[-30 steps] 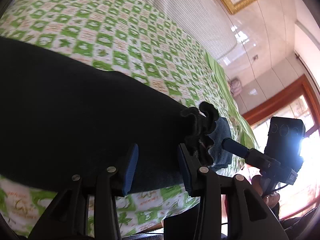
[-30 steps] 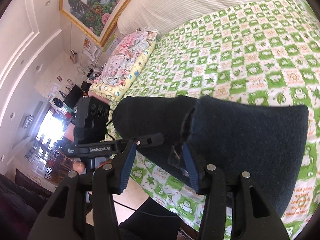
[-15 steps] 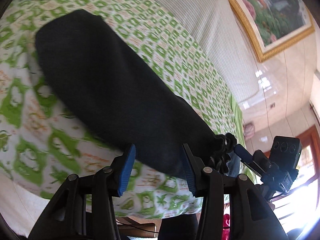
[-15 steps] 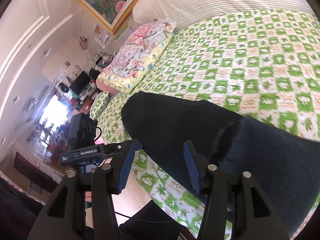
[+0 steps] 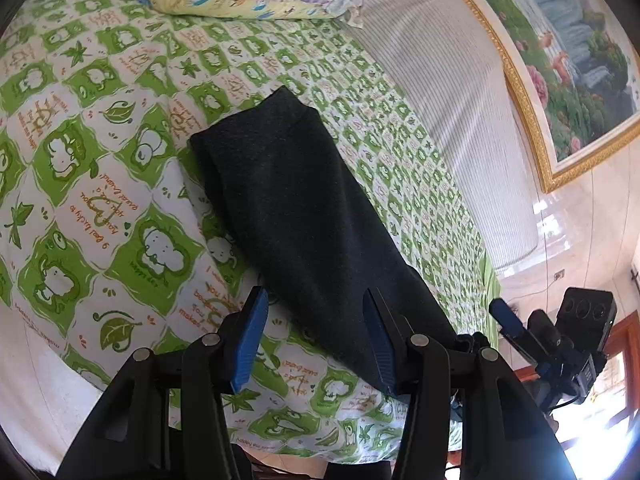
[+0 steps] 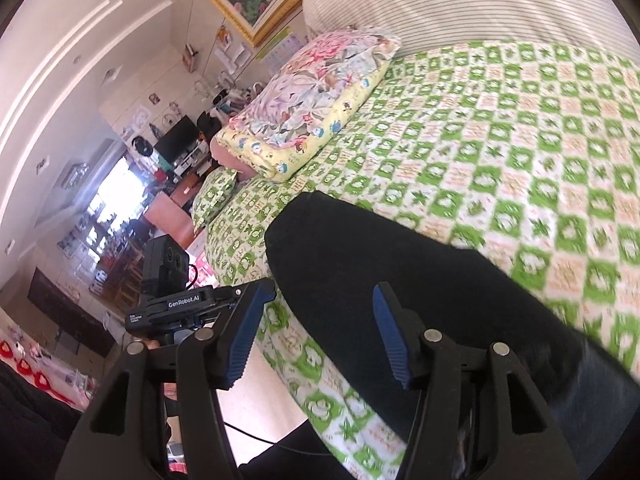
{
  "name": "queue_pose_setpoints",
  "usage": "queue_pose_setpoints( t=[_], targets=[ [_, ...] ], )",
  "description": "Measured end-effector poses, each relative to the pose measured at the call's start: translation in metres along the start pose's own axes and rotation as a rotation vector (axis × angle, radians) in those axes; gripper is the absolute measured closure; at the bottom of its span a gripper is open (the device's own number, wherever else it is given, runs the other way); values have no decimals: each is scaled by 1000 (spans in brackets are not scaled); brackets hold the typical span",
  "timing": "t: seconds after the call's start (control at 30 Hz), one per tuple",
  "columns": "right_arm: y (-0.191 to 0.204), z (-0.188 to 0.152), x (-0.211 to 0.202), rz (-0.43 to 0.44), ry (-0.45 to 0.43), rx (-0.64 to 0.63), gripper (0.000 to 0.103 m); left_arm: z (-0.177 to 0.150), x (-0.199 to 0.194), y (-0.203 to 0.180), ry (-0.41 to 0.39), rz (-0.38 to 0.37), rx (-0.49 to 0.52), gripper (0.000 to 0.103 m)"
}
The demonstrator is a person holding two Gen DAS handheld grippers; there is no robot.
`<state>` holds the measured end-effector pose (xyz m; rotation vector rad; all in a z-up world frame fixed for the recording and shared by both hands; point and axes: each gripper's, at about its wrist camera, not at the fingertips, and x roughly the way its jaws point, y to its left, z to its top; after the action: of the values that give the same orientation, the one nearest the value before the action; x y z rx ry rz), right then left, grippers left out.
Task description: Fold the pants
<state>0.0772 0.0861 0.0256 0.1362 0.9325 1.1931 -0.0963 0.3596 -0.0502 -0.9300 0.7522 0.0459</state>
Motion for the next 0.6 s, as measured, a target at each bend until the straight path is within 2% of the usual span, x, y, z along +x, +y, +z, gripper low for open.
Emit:
queue_pose_setpoints(
  t=[0.17, 0.27, 0.43, 0.6],
  targets=[
    [9, 27, 24, -9, 52, -70, 45, 7, 8, 8, 6, 6, -37, 53],
    [10, 41, 40, -15, 87, -95, 45, 13, 12, 8, 12, -22, -47, 53],
    [11, 63, 68, -6, 126, -119, 45, 17, 20, 4, 16, -27, -55, 49],
    [12, 82, 103, 5, 193, -160, 45, 19, 18, 13, -12, 57, -72, 49]
  ],
)
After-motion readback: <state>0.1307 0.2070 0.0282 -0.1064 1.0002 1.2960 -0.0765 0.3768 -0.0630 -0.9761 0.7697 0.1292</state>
